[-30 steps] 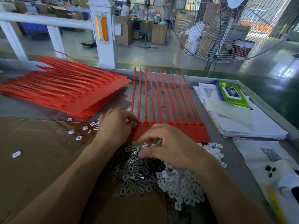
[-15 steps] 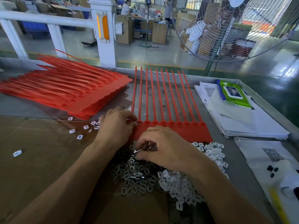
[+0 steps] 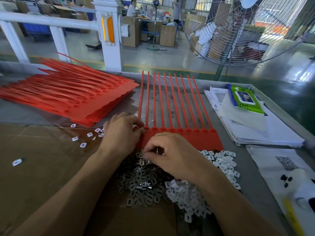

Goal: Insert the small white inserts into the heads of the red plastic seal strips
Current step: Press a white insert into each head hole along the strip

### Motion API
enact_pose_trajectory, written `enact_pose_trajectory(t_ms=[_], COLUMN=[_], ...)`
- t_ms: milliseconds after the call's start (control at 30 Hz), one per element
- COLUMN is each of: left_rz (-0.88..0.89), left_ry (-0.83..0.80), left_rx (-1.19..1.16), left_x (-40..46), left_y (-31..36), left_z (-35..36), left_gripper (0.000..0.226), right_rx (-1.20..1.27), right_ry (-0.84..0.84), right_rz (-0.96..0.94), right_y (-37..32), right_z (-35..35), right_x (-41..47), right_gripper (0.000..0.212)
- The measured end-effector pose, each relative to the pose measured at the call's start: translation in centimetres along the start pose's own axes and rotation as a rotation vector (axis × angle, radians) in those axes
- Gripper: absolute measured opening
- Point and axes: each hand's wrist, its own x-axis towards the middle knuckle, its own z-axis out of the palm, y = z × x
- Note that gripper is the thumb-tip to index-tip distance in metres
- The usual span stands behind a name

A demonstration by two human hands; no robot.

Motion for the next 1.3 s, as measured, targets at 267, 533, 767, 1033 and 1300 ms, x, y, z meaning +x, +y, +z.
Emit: enact_pose_trajectory(t_ms=[267,533,767,1033,1300], left_rz=[0.055,0.087,0.151,0.141,0.152], left_ry=[0.067,0.071,-0.076,-0.211,-0.197], left_rx=[-0.127,-0.286,-0.554,-0.694,-0.701], left_x=[-0.4,-0.7,-1.3,-1.6,-1.4], left_y=[0.8,1.4,2.4,2.5,2.5], left_z=[-0.6,-1.0,-1.2,-1.0,-1.0], left_gripper=[0.008,0.009,0.010,0.014,0.019], right_rx=[0.218,0.413,0.736,0.673,0.704], right_ry=[0.057,0.144,0.366,0.421,0.413], right_rz=[0.149,0.244,0.362,0.364,0.390], right_y=[0.7,0.9,1.6,1.7,1.9], right_z=[0.1,-0.2,-1.2,-1.1,-1.0], right_x=[-0.3,-0.2,0.0,0.0,0.1], right_gripper=[0.003,0.009,0.010,0.008,0.005])
